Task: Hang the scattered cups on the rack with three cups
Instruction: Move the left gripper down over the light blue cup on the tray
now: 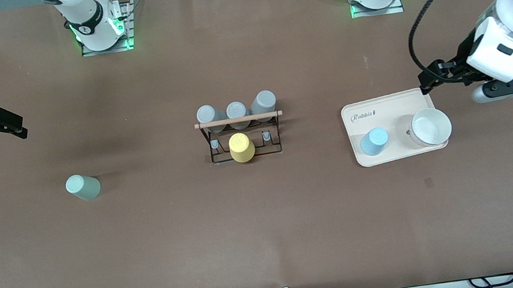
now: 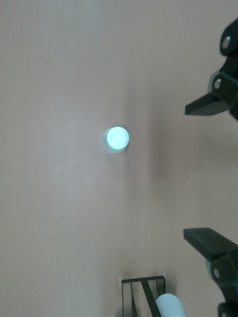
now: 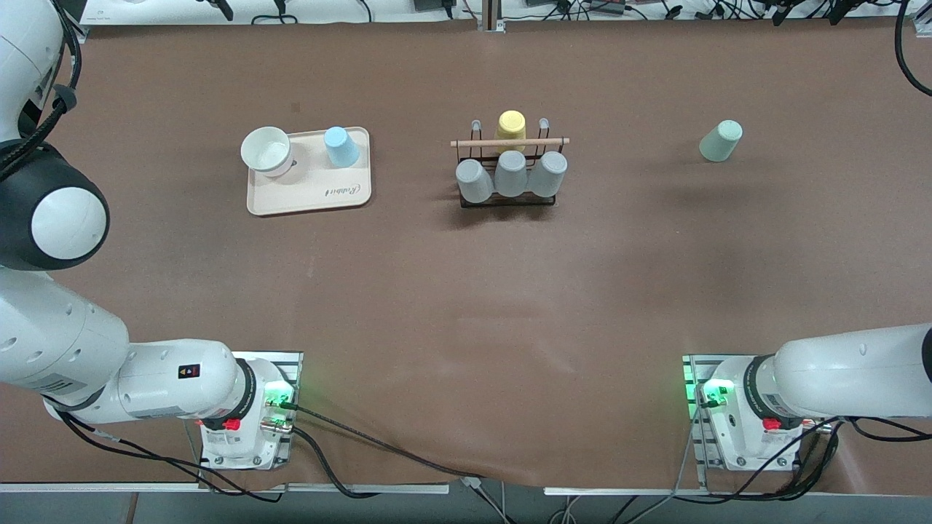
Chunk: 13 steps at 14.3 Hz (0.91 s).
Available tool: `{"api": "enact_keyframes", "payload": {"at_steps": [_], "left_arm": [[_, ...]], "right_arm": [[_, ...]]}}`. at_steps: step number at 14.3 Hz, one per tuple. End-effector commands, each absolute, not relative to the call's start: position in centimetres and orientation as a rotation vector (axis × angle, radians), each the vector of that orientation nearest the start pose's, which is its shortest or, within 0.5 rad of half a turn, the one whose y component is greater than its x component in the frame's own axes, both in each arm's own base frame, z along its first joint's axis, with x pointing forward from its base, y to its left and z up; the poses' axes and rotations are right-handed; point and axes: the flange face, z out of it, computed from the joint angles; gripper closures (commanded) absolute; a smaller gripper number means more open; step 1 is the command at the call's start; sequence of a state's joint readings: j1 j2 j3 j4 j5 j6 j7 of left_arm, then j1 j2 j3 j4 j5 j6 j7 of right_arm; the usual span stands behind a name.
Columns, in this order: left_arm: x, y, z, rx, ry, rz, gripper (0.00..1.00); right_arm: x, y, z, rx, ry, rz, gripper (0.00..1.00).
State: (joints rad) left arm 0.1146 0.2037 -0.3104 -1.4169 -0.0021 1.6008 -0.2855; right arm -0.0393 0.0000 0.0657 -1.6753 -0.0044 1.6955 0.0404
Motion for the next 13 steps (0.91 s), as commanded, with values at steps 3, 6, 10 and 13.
{"api": "enact_keyframes", "payload": {"at_steps": [3,6,10,13], "left_arm": [[59.8,-10.4,58.6,-3.194,-0.104,0.113,0.00],[59.6,-10.9,58.3,-3.196,-0.023,0.142,0.00],[60.4,-13.1,53.8,-3.182,0.040,0.304,0.00],[62.4,-12.6,45.4,-3.154,0.034,0.554,0.00]], "right_arm": [[56.5,2.0,59.4,-3.150,0.016,-0.034,0.00],[56.7,2.0,60.0,-3.149,0.011,-0.054,0.00],[56.9,2.0,59.9,-3.149,0.016,-0.049,0.00],[56.9,2.0,59.8,-3.149,0.020,-0.047,0.00]]}}
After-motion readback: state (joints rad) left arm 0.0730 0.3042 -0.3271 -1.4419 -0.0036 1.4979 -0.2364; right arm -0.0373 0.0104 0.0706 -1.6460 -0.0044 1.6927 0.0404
